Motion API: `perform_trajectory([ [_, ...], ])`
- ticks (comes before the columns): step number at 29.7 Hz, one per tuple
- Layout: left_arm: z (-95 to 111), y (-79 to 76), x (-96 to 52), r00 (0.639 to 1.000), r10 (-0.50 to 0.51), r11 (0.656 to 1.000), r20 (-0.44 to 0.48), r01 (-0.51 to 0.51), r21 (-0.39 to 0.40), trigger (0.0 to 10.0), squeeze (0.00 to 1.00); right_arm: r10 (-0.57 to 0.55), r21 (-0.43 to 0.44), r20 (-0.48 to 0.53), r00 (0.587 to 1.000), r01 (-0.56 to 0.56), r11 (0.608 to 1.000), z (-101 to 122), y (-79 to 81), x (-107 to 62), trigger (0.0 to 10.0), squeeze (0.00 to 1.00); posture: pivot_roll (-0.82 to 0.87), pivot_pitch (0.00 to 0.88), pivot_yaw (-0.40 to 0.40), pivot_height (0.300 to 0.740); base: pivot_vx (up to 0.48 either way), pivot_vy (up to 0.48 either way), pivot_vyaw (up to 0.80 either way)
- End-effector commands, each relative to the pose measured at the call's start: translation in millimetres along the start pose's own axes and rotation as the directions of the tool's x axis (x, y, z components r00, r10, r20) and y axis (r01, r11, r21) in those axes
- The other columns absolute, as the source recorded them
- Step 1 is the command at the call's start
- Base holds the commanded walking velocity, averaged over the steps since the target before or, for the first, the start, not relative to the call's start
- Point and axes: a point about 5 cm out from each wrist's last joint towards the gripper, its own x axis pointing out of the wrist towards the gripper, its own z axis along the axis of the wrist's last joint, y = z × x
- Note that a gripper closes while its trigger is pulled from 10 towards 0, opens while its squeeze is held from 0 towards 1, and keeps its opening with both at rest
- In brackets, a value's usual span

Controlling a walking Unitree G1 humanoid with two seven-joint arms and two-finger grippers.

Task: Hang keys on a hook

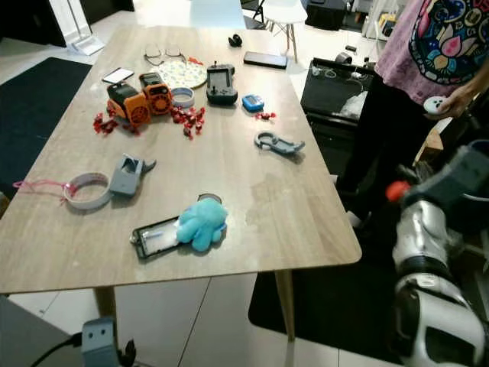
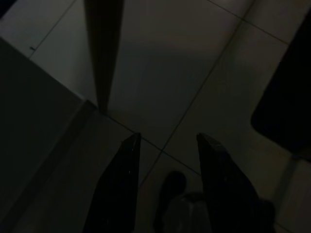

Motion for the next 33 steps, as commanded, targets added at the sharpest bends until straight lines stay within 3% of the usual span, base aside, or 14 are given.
perform_trajectory([
  [1, -6, 8.7, -3.2, 0.999, 0.028, 1.0, -0.019, -0.028, -0.003, 10.0, 0.0, -0.055, -0.024, -0.056, 0.997, 0.054, 0.998, -15, -18.9, -7.5, 0.0, 0.0, 0.11, 0.08, -0.109, 0.74, 0.0, 0.0, 0.0],
  [2, -6, 8.7, -3.2, 0.999, 0.028, 1.0, -0.019, -0.028, -0.003, 10.0, 0.0, -0.055, -0.024, -0.056, 0.997, 0.054, 0.998, -15, -18.9, -7.5, 0.0, 0.0, 0.11, 0.08, -0.109, 0.74, 0.0, 0.0, 0.0],
  [5, -7, 9.3, -4.0, 0.999, 0.032, 0.999, -0.019, -0.032, -0.005, 10.0, 0.0, -0.043, -0.105, -0.206, 0.978, 0.022, 0.994, -53, -31.5, -27.1, 0.0, 0.0, 0.1, 0.072, -0.11, 0.74, 0.0, 0.0, 0.0],
  [7, -7, 9.2, -4.3, 0.999, 0.033, 0.999, -0.019, -0.033, -0.005, 10.0, 0.0, -0.028, -0.126, -0.249, 0.968, -0.004, 0.992, -65, -32.1, -33.5, 0.0, 0.0, 0.1, 0.067, -0.11, 0.74, 0.0, 0.0, 0.0],
  [11, -11, 9.0, -6.1, 0.999, 0.037, 0.999, -0.026, -0.037, -0.003, 10.0, 0.0, 0.04, -0.18, -0.478, 0.878, -0.143, 0.973, -123, -31.5, -73.7, 0.0, 0.0, 0.1, 0.058, -0.111, 0.74, 0.0, 0.0, 0.0],
  [12, -11, 9.0, -6.1, 0.999, 0.037, 0.999, -0.026, -0.037, -0.003, 10.0, 0.0, 0.04, -0.18, -0.478, 0.878, -0.143, 0.973, -123, -31.5, -73.7, 0.0, 0.0, 0.1, 0.058, -0.111, 0.74, 0.0, 0.0, 0.0],
  [15, -13, 7.9, -7.1, 0.999, 0.035, 0.999, -0.031, -0.035, 0.006, 10.0, 0.0, 0.091, -0.194, -0.584, 0.806, -0.248, 0.949, -149, -26.5, -97.7, 0.0, 0.0, 0.1, 0.052, -0.109, 0.74, 0.0, 0.0, 0.0],
  [17, -13, 7.9, -7.1, 0.999, 0.035, 0.999, -0.031, -0.035, 0.006, 10.0, 0.0, 0.091, -0.194, -0.584, 0.806, -0.248, 0.949, -149, -26.5, -97.7, 0.0, 0.0, 0.1, 0.052, -0.109, 0.74, 0.0, 0.0, 0.0],
  [19, -14, 6.8, -7.5, 0.999, 0.03, 0.999, -0.035, -0.03, 0.015, 10.0, 0.0, 0.123, -0.203, -0.651, 0.749, -0.329, 0.922, -166, -23.4, -114.8, 0.0, 0.0, 0.1, 0.049, -0.107, 0.74, 0.0, 0.0, 0.0],
  [21, -14, 5.8, -7.7, 0.999, 0.027, 0.999, -0.037, -0.026, 0.025, 10.0, 0.0, 0.147, -0.219, -0.733, 0.664, -0.435, 0.873, -185, -23.1, -138.0, 0.0, 0.0, 0.1, 0.049, -0.104, 0.74, 0.0, 0.0, 0.0],
  [24, -15, 5.4, -7.6, 0.999, 0.023, 0.999, -0.037, -0.022, 0.036, 10.0, 0.0, 0.154, -0.219, -0.789, 0.595, -0.506, 0.834, -198, -24.9, -157.4, 0.0, 0.0, 0.1, 0.048, -0.1, 0.74, 0.0, 0.0, 0.0],
  [28, -13, 5.3, -6.7, 0.999, 0.014, 0.999, -0.035, -0.013, 0.05, 10.0, 0.0, 0.15, -0.21, -0.813, 0.562, -0.524, 0.825, -205, -27.5, -170.1, 0.0, 0.0, 0.11, 0.049, -0.077, 0.74, 0.0, 0.0, 0.0],
  [33, -9, 6.7, -4.3, 0.999, -0.021, 0.995, -0.035, 0.024, 0.097, 10.0, 0.0, 0.126, -0.204, -0.817, 0.563, -0.486, 0.85, -210, -32.2, -179.8, 0.0, 0.0, 0.11, 0.05, -0.046, 0.74, 0.0, 0.0, 0.0],
])
